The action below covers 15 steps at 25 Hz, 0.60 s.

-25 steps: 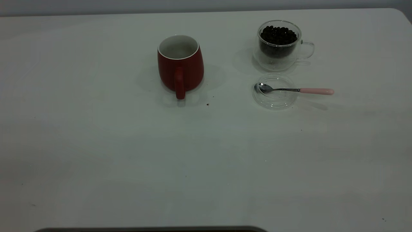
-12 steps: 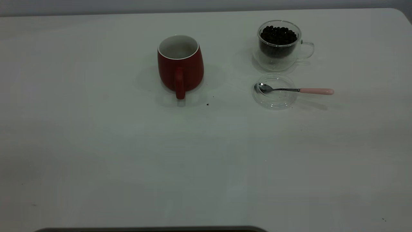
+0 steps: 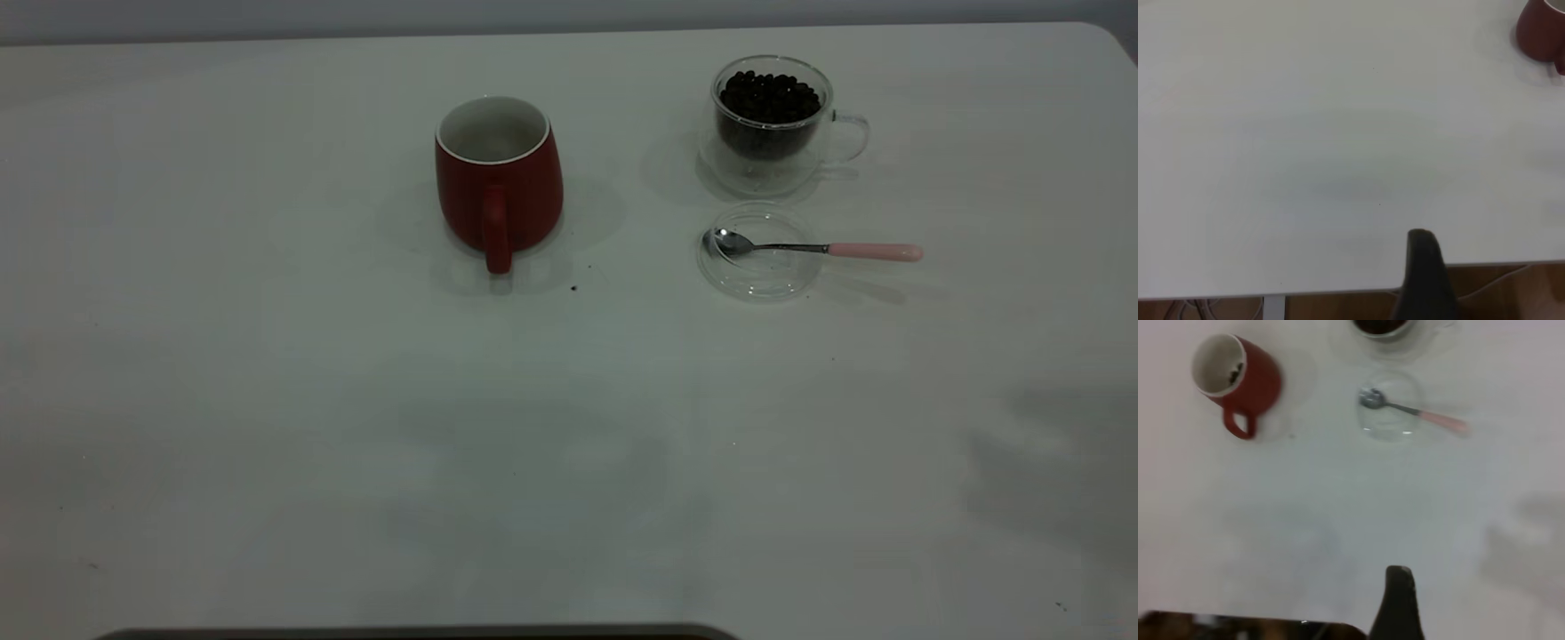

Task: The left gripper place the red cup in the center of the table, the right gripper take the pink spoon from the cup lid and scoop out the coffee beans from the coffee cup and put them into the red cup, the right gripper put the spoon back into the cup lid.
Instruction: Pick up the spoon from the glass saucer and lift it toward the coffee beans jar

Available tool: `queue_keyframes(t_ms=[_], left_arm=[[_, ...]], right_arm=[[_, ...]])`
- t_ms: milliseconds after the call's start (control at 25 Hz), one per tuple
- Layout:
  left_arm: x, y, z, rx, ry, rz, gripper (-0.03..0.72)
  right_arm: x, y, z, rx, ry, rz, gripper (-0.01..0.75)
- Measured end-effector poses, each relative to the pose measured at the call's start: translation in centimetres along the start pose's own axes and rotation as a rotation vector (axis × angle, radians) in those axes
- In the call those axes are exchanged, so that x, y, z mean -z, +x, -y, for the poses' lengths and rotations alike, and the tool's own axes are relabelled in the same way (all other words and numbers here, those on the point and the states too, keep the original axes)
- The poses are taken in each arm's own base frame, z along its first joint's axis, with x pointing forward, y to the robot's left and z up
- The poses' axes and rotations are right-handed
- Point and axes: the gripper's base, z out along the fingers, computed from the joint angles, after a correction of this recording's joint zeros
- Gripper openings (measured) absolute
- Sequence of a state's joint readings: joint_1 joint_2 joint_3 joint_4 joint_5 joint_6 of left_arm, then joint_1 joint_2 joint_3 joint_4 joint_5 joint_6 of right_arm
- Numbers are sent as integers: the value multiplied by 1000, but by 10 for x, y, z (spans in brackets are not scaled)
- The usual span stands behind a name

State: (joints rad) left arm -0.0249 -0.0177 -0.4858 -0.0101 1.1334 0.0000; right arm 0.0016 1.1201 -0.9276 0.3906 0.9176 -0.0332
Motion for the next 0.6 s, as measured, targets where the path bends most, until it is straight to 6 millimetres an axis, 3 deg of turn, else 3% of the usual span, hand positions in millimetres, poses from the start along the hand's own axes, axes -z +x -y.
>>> queue_keyframes(t_ms=[120,440,600], left_arm=[[0,0,0,0,0,0,586],[0,0,0,0,0,0,586],[0,0,0,0,0,0,586]], right_arm=[[-32,-12,4,-78,-27,-42,697],[-80,-22,11,-88,-91,-101,697],[-116,-24,21,-145,-96,-147,697]])
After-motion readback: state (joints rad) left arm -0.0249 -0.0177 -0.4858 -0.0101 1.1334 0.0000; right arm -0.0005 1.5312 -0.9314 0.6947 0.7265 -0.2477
